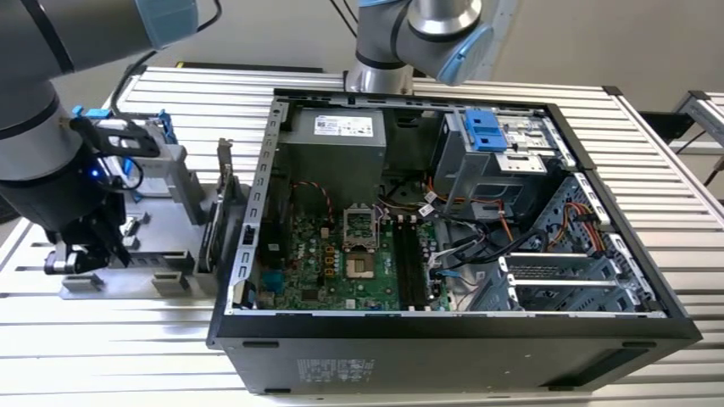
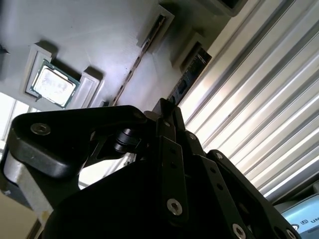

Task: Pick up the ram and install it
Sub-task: 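Pick up the ram and move it above insertion slot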

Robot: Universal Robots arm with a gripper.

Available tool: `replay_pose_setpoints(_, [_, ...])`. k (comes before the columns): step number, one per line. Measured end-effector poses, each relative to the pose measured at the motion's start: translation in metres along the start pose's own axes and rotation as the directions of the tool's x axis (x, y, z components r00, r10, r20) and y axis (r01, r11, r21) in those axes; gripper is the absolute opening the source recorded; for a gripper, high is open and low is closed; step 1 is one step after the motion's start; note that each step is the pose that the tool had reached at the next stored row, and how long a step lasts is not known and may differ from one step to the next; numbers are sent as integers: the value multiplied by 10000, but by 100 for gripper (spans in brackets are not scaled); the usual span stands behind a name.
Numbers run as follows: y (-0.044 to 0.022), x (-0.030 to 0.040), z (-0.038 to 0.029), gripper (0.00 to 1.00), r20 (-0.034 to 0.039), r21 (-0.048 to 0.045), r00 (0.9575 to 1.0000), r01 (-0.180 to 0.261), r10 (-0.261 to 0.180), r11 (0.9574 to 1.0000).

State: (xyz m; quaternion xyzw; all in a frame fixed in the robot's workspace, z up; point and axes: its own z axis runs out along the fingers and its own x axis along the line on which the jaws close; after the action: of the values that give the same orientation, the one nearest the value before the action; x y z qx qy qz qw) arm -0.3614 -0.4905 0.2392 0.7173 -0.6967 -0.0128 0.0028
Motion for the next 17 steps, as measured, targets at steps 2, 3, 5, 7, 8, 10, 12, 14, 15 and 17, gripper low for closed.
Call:
replay_pose_setpoints(2, [0, 0, -19, 0, 1, 1, 10000, -1, 1, 10000])
replay_pose_setpoints(3, [1, 0, -29, 0, 0, 1, 10000, -1, 1, 10000])
replay_pose_setpoints(5, [1, -1, -49, 0, 1, 1, 10000, -2, 2, 10000])
replay_pose_setpoints(7, [2, -1, -70, 0, 0, 1, 10000, -1, 1, 10000])
replay_pose_setpoints(8, [2, -1, -80, 0, 1, 1, 10000, -1, 1, 10000])
replay_pose_setpoints(10, [2, -2, -102, 0, 1, 1, 10000, -1, 1, 10000])
replay_pose_setpoints(12, [3, -2, -124, 0, 0, 0, 10000, -1, 1, 10000])
replay_pose_setpoints(14, [3, -2, -144, 0, 1, 1, 10000, -1, 1, 10000])
replay_pose_setpoints(15, [3, -2, -154, 0, 0, 0, 10000, -1, 1, 10000])
replay_pose_setpoints(17, [4, -3, -175, 0, 1, 1, 10000, -1, 1, 10000])
